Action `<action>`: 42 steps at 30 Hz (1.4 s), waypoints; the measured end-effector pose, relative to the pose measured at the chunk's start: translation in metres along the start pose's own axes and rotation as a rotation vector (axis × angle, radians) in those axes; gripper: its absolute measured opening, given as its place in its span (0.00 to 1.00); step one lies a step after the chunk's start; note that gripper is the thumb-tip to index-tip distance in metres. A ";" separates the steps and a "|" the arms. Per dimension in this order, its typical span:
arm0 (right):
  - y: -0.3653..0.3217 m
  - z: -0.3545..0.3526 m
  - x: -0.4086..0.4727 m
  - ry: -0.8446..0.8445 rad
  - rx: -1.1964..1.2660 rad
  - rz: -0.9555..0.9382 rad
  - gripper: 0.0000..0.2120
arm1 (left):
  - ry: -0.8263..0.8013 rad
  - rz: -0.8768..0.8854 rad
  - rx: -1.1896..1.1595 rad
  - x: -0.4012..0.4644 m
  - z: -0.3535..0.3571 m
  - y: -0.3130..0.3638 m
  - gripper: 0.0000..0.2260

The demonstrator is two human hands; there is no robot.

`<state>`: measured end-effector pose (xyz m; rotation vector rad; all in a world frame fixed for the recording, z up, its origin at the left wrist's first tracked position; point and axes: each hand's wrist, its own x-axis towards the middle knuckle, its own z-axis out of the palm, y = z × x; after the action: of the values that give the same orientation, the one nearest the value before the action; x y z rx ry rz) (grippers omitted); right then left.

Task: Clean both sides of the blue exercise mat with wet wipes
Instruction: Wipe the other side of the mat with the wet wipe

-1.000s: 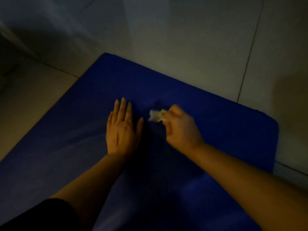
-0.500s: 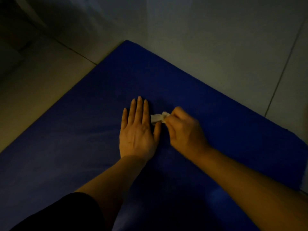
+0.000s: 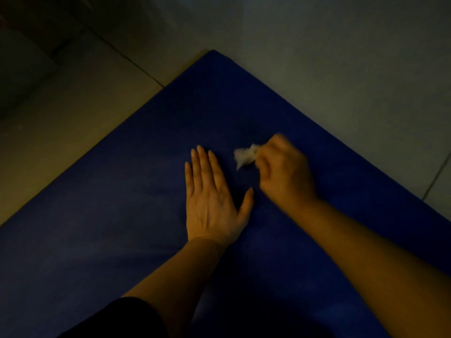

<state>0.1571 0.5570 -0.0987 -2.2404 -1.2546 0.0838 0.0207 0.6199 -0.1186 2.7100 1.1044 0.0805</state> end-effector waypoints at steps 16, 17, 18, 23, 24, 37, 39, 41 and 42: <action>0.015 0.008 0.059 0.143 0.027 0.046 0.11 | 0.007 -0.024 -0.007 0.002 -0.002 0.000 0.43; 0.014 0.010 0.061 0.183 0.023 0.091 0.10 | 0.009 -0.026 -0.008 0.003 -0.002 0.000 0.43; 0.007 0.013 0.057 0.202 0.017 0.109 0.08 | 0.008 -0.024 -0.010 0.003 -0.002 0.000 0.43; -0.025 0.018 0.019 -0.113 0.037 -0.145 0.04 | 0.007 0.005 -0.025 0.003 -0.001 -0.002 0.43; -0.021 0.016 0.027 -0.136 0.054 -0.160 0.05 | 0.013 0.002 -0.025 0.003 -0.001 -0.002 0.43; -0.034 0.031 0.045 -0.142 0.097 -0.182 0.06 | 0.023 -0.070 -0.006 -0.001 -0.001 -0.003 0.46; -0.021 0.032 0.075 -0.028 0.099 -0.031 0.04 | 0.026 -0.080 -0.007 0.000 -0.002 -0.001 0.45; -0.011 0.033 0.107 0.114 0.091 0.183 0.05 | 0.027 -0.085 -0.015 0.000 -0.003 -0.001 0.44; -0.012 0.036 0.114 0.146 0.069 0.234 0.06 | 0.026 -0.085 -0.020 0.001 -0.004 -0.001 0.44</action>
<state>0.2003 0.6690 -0.0986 -2.2790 -0.8977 0.0498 0.0200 0.6219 -0.1146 2.6473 1.2184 0.1124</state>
